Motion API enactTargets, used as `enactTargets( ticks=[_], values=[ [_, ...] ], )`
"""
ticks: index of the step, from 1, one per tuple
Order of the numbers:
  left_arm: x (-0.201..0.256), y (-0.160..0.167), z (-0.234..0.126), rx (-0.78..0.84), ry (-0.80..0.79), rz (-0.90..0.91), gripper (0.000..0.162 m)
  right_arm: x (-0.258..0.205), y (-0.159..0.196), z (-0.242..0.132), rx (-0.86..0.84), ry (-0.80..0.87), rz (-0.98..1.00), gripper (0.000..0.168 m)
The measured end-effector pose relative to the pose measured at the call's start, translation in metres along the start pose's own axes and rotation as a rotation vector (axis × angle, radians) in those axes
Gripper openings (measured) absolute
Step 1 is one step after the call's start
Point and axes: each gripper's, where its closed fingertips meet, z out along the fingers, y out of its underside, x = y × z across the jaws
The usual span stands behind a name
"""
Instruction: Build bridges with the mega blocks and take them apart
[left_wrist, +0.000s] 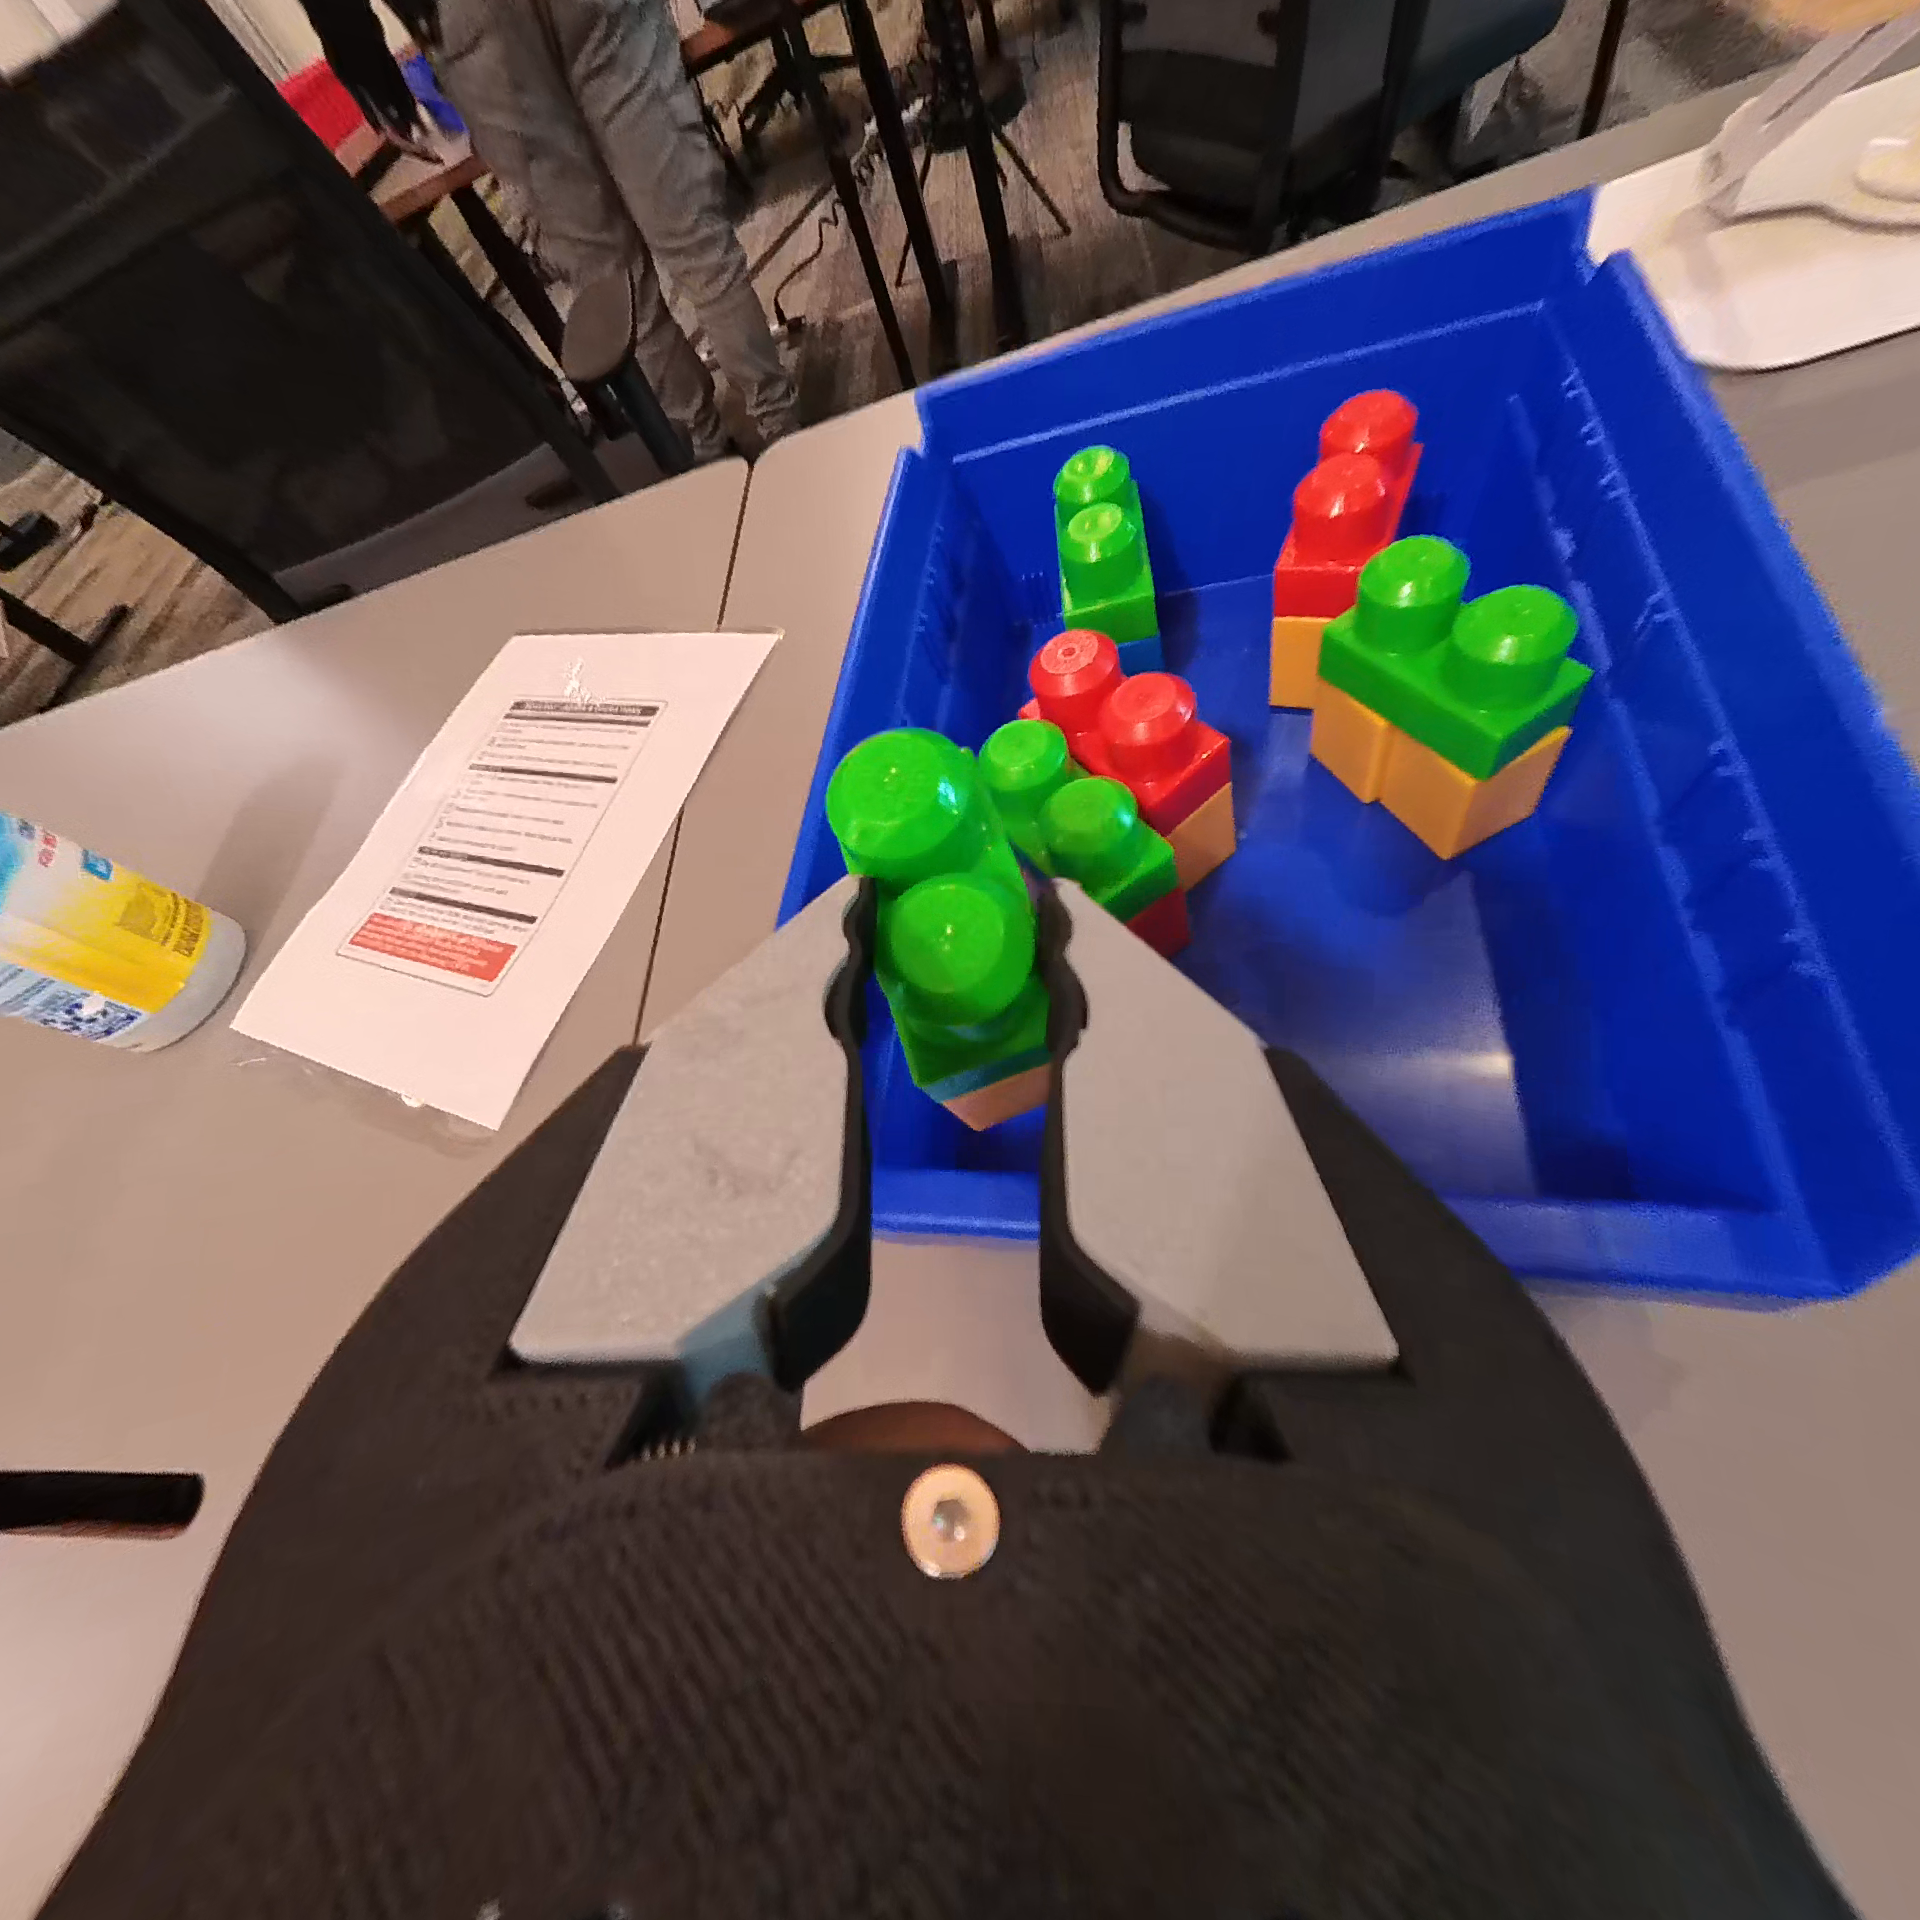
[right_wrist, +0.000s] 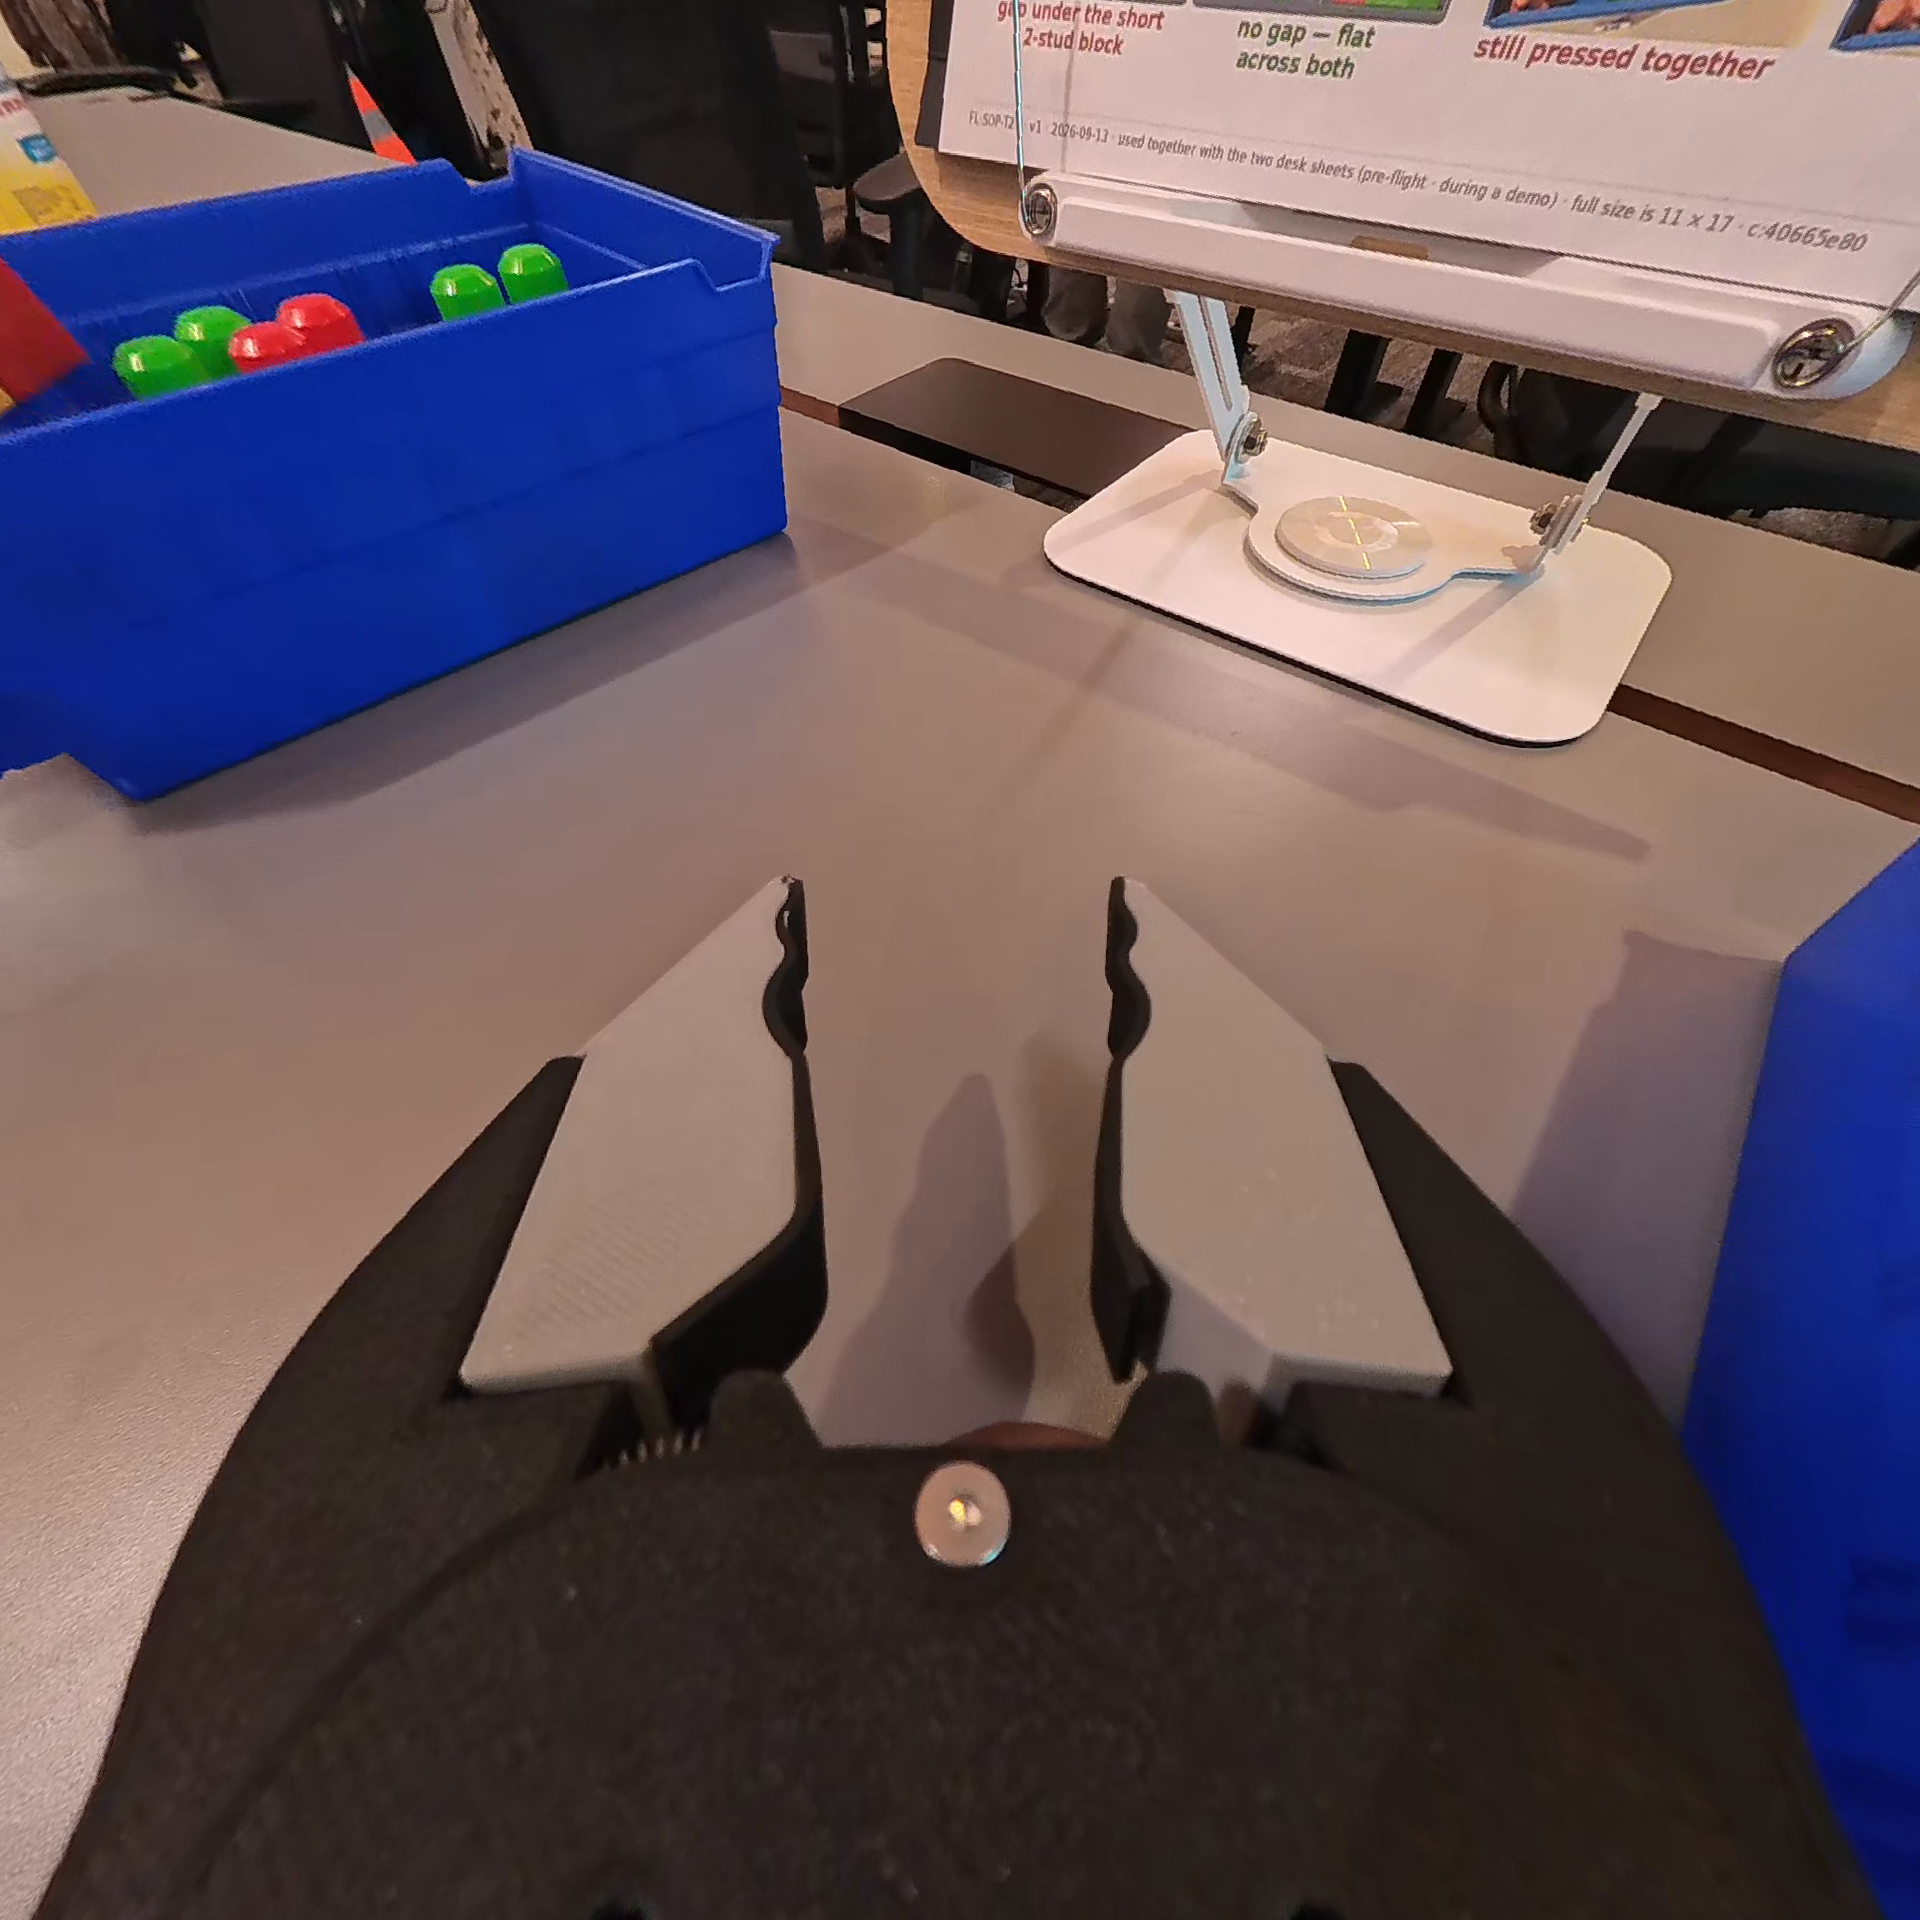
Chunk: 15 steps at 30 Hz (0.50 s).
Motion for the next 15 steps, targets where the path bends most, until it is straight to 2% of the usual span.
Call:
enactTargets(
  ticks=[4, 10, 15],
  values=[
    [0.021, -0.033, -0.025, 0.126, 0.049, 0.032, 0.029, 0.0, 0.0, 0.0, 0.001, -0.002, 0.004, 0.055],
    [0.078, -0.097, -0.07, 0.315, 0.127, 0.145, 0.029, -0.001, 0.0, 0.0, -0.002, -0.002, -0.002, 0.055],
    [0.15, -0.115, -0.062, 0.351, 0.27, 0.191, 0.029, 0.0, 0.0, 0.0, 0.001, -0.001, -0.002, 0.055]
  ],
)
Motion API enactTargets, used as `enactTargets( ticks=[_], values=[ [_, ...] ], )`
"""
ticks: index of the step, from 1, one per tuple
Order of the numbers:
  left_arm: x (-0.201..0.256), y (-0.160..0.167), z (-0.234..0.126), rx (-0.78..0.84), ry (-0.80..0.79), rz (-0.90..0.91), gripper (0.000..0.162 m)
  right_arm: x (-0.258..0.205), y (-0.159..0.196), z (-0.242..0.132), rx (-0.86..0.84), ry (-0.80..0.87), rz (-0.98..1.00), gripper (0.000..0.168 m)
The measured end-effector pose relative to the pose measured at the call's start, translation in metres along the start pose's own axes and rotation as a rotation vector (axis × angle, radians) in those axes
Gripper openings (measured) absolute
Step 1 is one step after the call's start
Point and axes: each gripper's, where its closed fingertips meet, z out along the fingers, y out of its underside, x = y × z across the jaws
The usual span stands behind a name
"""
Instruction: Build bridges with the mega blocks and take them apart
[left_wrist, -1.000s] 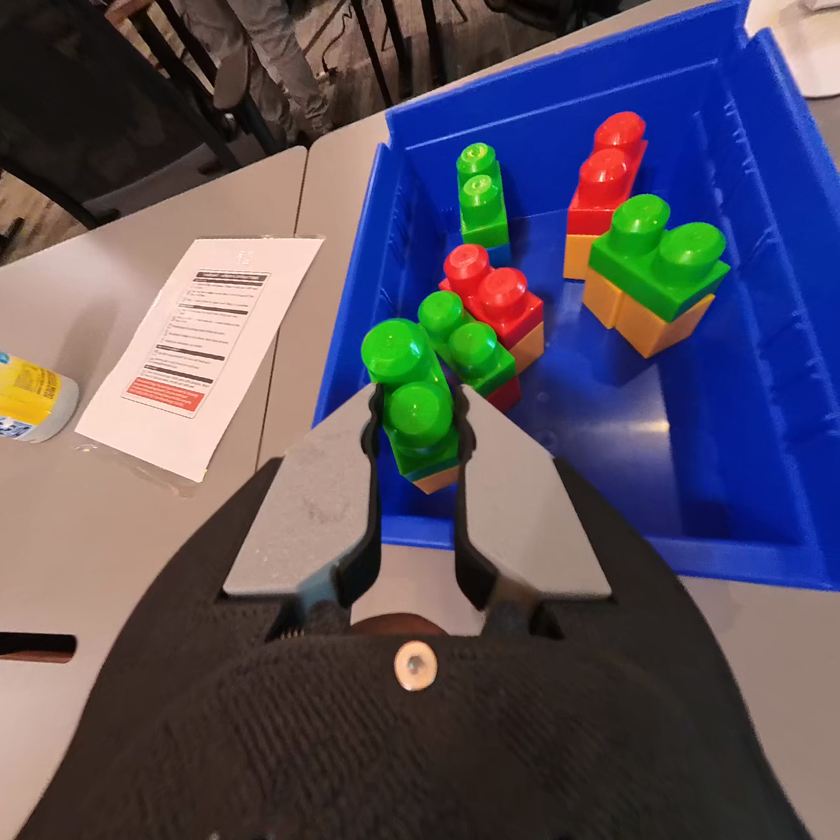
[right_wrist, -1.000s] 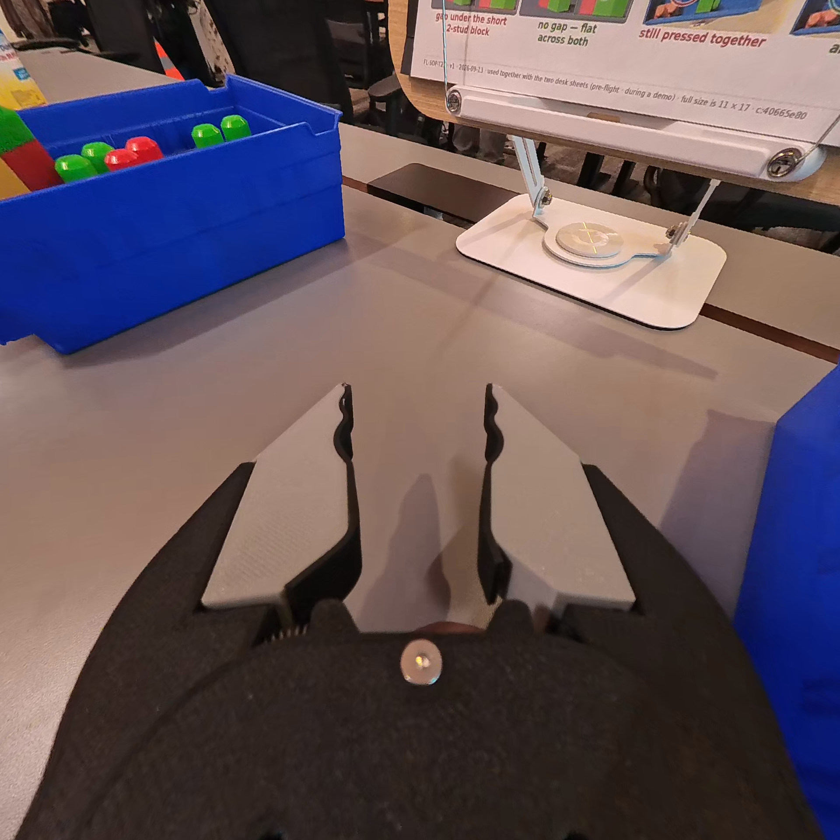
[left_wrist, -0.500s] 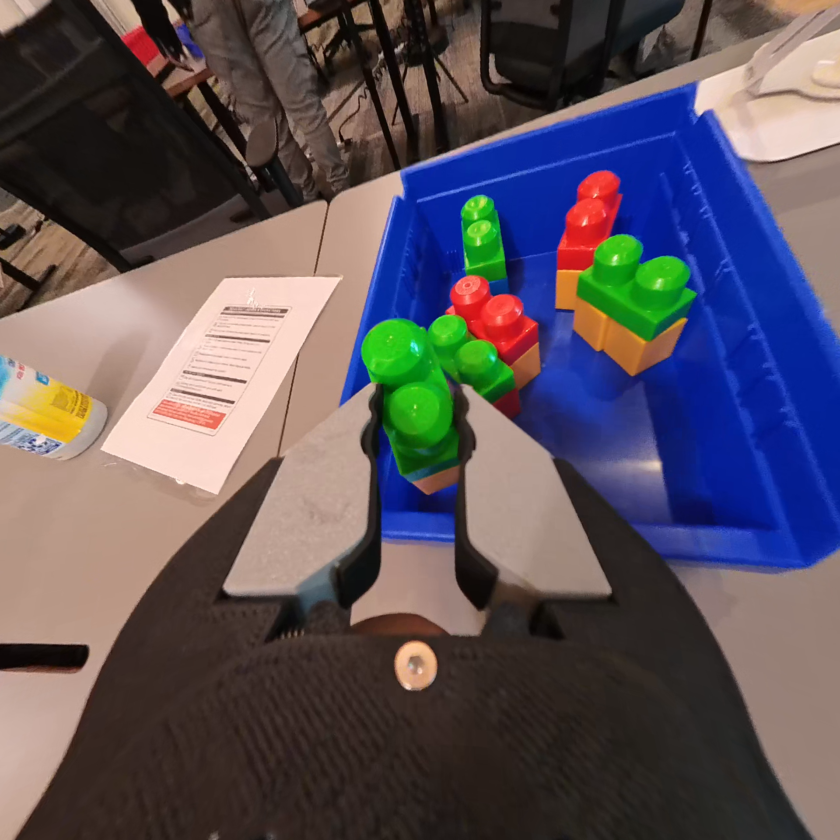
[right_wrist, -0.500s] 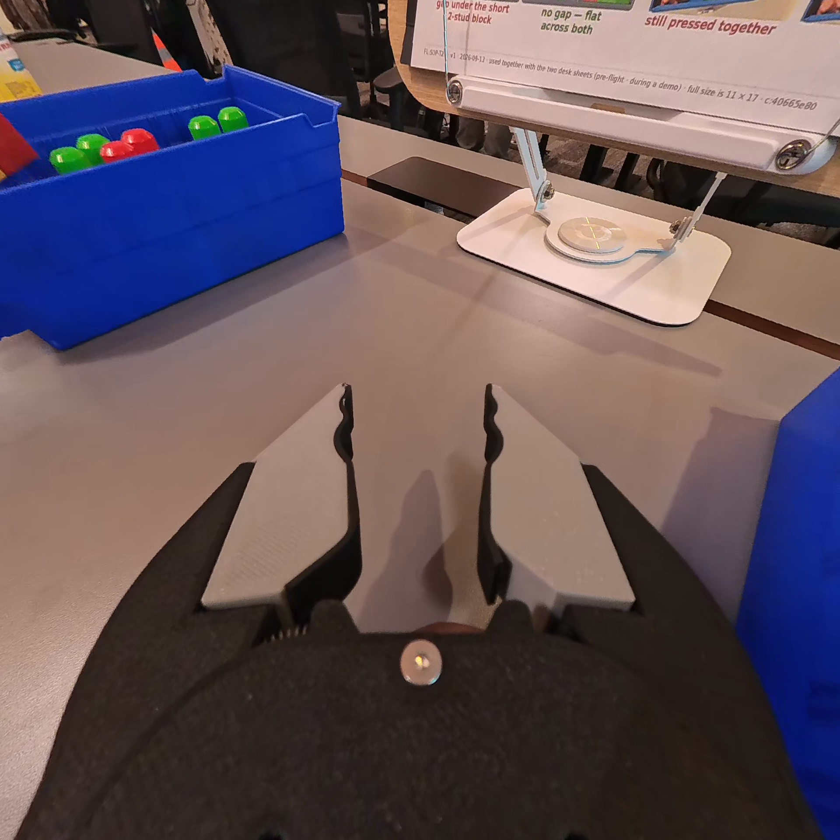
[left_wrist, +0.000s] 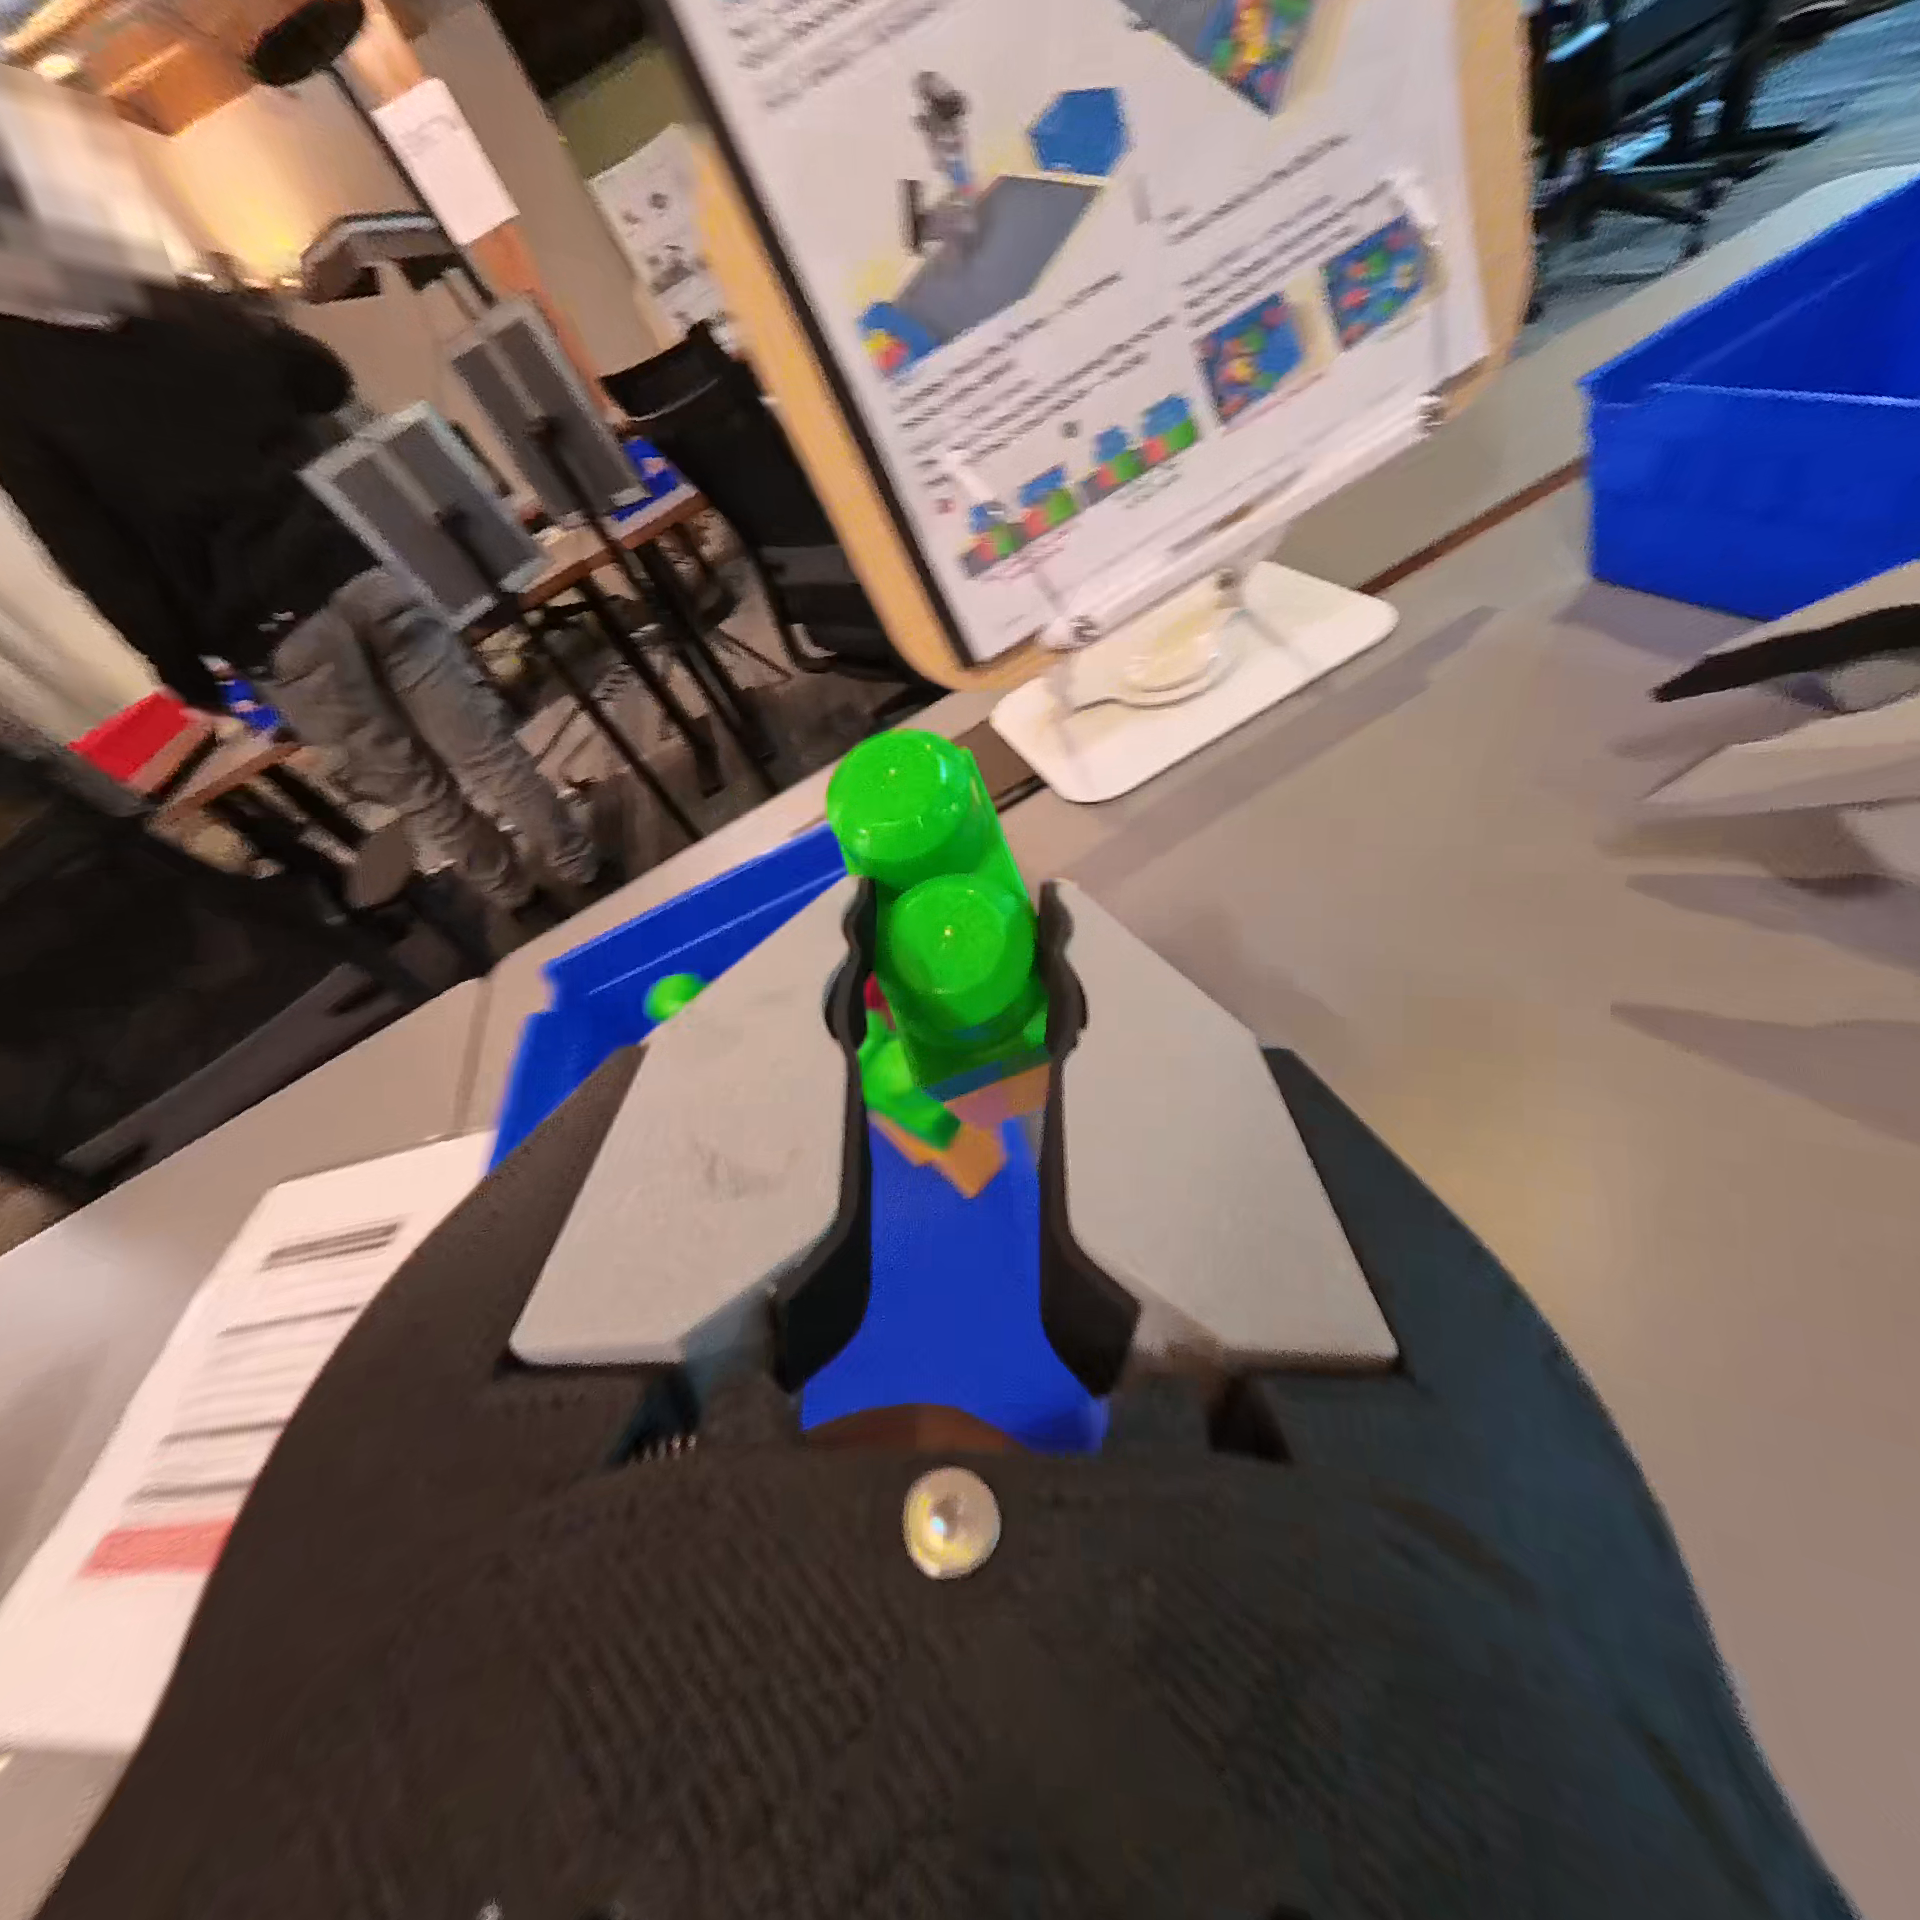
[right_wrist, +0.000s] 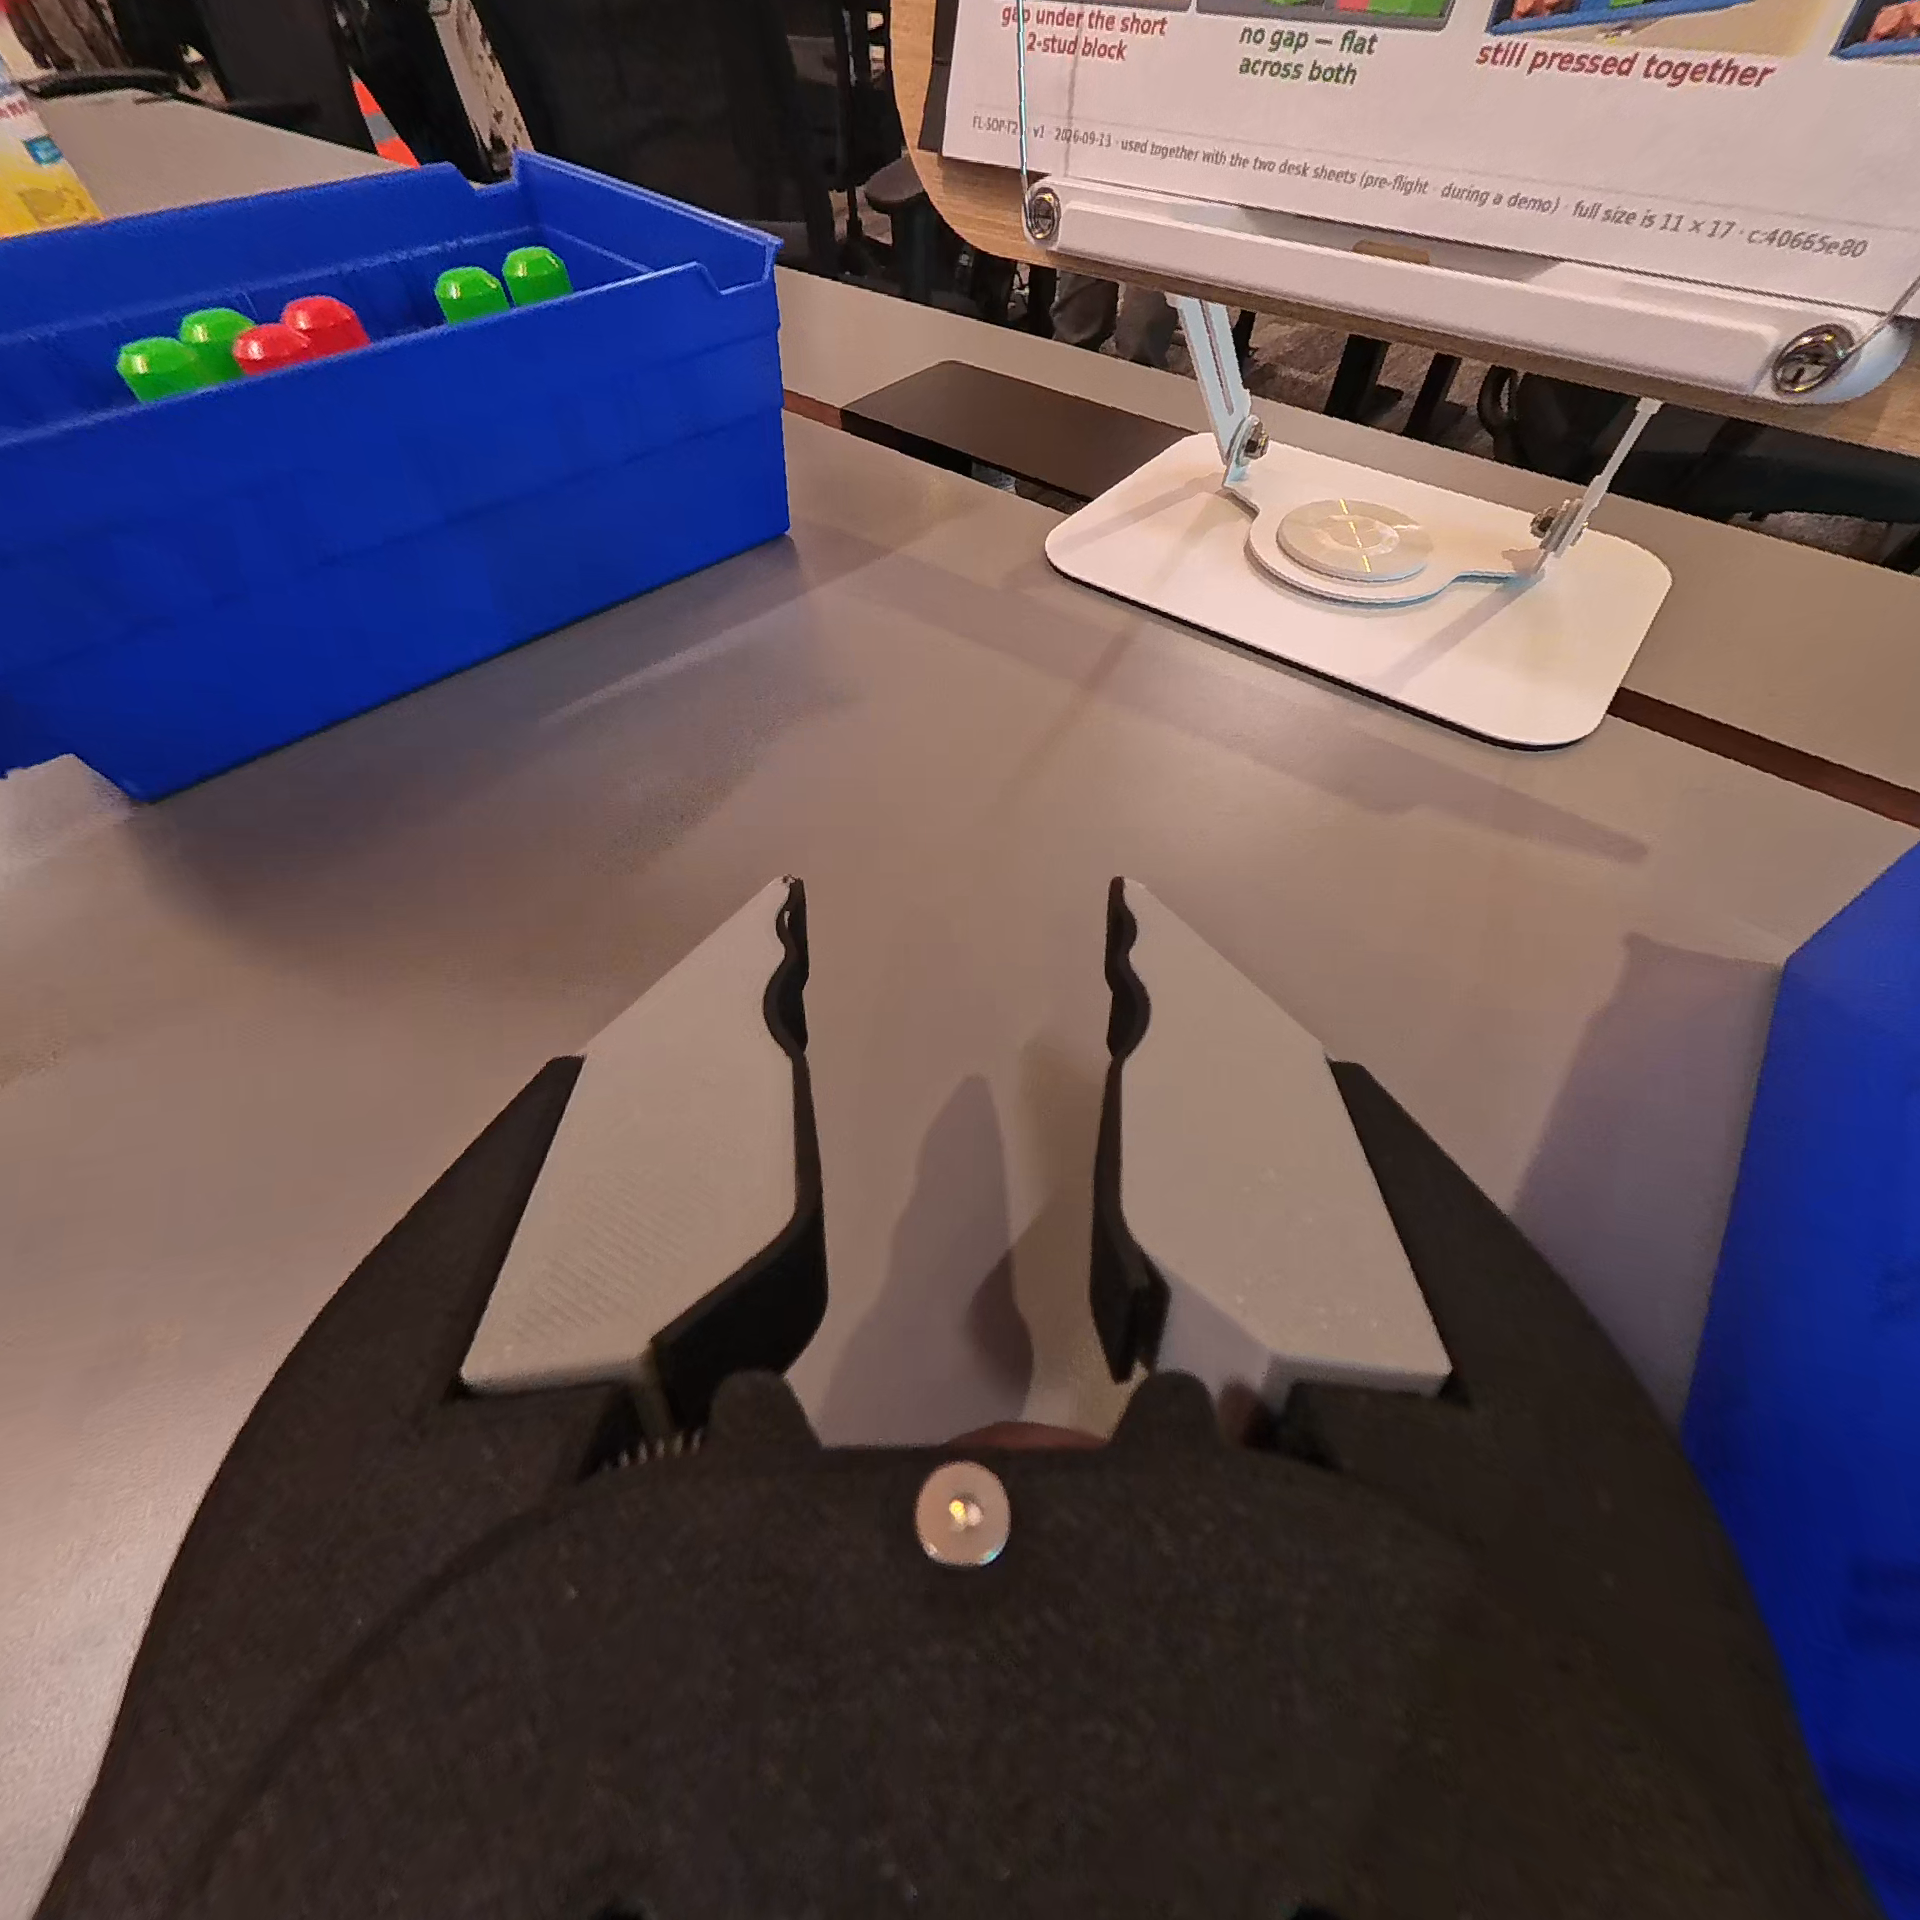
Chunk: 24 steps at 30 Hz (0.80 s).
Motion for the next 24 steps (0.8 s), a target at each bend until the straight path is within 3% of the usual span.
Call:
enactTargets(
  ticks=[7, 11, 18, 24],
  values=[
    [0.125, 0.027, 0.064, -0.043, 0.354, 0.004, 0.029, 0.0, 0.002, 0.001, -0.009, -0.006, 0.003, 0.054],
    [0.168, 0.046, 0.082, -0.034, 0.484, 0.034, 0.029, 0.001, 0.0, -0.001, -0.004, -0.004, -0.001, 0.053],
    [0.189, 0.061, 0.08, -0.027, 0.584, 0.078, 0.029, 0.004, -0.004, -0.006, 0.009, -0.042, 0.091, 0.052],
    [0.185, 0.059, 0.081, -0.015, 0.553, 0.075, 0.03, -0.007, 0.0, -0.003, 0.016, -0.144, 0.213, 0.052]
  ],
)
